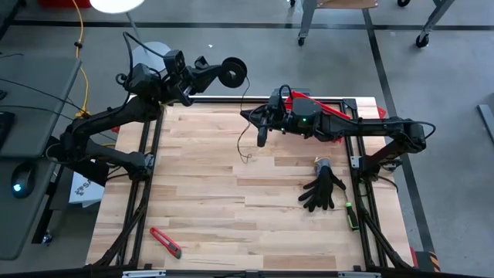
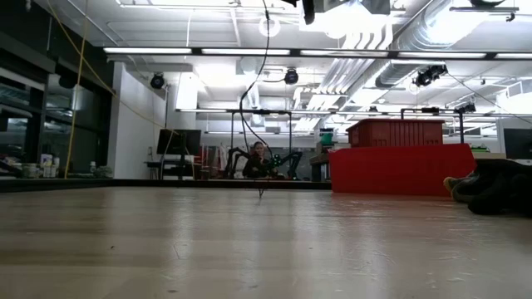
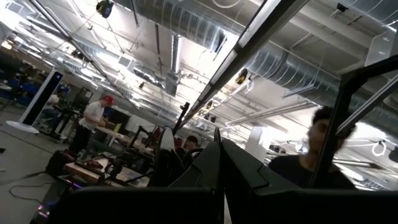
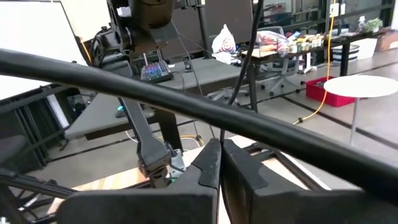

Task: Coil cords
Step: Coil the black wire on the spool

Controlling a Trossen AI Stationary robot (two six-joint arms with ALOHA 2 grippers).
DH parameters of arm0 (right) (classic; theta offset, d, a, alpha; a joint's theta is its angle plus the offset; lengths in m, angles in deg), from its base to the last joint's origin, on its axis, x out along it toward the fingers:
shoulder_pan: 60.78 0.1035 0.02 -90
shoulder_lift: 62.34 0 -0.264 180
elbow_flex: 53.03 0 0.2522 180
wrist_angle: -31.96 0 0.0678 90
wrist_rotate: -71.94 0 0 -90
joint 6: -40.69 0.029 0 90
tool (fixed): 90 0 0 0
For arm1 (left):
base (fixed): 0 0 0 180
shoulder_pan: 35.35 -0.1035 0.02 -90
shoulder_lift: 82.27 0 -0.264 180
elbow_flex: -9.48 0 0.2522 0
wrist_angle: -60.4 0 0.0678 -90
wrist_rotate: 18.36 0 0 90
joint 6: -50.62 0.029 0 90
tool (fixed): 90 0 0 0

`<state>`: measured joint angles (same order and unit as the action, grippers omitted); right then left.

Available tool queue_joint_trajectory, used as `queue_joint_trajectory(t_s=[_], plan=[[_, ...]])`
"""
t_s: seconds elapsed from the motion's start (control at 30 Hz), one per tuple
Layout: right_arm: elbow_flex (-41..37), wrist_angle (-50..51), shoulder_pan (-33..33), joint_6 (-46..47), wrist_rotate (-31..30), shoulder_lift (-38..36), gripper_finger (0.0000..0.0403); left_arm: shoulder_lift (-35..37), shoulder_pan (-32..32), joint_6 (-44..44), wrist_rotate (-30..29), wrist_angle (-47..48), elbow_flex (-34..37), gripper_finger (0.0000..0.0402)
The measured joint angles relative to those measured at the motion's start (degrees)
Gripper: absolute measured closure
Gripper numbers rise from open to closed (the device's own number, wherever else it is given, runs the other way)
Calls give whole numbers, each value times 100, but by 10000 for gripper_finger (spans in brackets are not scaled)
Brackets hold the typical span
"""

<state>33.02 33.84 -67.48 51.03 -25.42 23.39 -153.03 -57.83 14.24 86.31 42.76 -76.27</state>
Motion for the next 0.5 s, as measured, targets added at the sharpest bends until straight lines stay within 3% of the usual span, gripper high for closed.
queue_joint_trajectory(t_s=[0.5], plan=[[0,24,0,316,15,0,402,0,-28,-152,47,18,0,398]])
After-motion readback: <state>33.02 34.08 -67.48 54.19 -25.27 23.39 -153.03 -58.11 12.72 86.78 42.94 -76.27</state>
